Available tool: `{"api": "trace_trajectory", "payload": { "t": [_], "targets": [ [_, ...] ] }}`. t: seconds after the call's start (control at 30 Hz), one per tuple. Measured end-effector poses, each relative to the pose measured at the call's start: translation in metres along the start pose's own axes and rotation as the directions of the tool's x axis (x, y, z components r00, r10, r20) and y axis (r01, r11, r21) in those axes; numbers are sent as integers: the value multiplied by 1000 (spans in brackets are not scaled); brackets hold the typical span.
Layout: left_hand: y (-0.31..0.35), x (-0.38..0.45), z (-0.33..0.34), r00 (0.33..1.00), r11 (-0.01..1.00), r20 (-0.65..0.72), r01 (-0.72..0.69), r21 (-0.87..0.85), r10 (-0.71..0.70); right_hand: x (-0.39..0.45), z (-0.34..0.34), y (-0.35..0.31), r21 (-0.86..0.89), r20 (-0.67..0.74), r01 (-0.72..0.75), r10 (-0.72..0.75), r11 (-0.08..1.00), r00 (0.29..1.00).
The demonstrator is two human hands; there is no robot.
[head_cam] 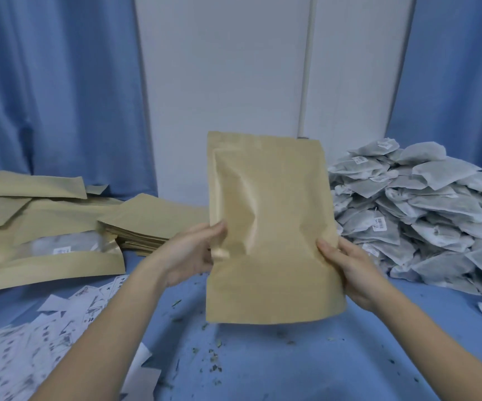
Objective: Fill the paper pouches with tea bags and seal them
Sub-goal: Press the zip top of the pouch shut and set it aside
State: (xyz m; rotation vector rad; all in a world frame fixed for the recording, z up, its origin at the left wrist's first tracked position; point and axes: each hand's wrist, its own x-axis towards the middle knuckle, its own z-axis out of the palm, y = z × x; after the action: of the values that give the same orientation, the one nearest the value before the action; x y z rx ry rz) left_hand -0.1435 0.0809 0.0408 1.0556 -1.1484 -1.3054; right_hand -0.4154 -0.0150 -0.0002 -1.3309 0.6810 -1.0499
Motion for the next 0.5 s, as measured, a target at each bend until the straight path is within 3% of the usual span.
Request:
{"api": "trace_trajectory", "payload": {
  "t": [0.1, 0.2, 0.23, 0.3, 0.33, 0.37, 0.43, 0.5],
  "targets": [
    [-17, -13, -20, 999, 997, -29, 44, -60, -46, 6, 25, 10, 133, 35, -83, 79, 988, 996],
    [-16, -30, -51, 985, 937, -164, -113, -331, 61, 33, 74, 7, 250, 85, -187, 171, 950, 982],
    [-13, -35, -65, 969, 868, -212, -210, -450, 125, 50, 103, 2, 275, 110, -226, 203, 935, 973],
    [-9, -44, -92, 904, 621, -346, -426, -659, 253, 88, 181, -15, 267, 198, -263, 215, 927, 956],
    [-6, -48, -104, 871, 523, -417, -490, -697, 261, 105, 228, -25, 235, 254, -264, 203, 936, 946],
    [-5, -49, -115, 844, 489, -486, -530, -693, 227, 117, 273, -33, 159, 300, -243, 188, 957, 935],
    [-5, -49, -131, 802, 548, -586, -544, -635, 117, 128, 334, -22, -24, 379, -95, 97, 995, 920],
    [-12, -47, -145, 773, 617, -633, -517, -593, 39, 131, 382, -5, -193, 337, -113, 174, 975, 925]
  ]
}}
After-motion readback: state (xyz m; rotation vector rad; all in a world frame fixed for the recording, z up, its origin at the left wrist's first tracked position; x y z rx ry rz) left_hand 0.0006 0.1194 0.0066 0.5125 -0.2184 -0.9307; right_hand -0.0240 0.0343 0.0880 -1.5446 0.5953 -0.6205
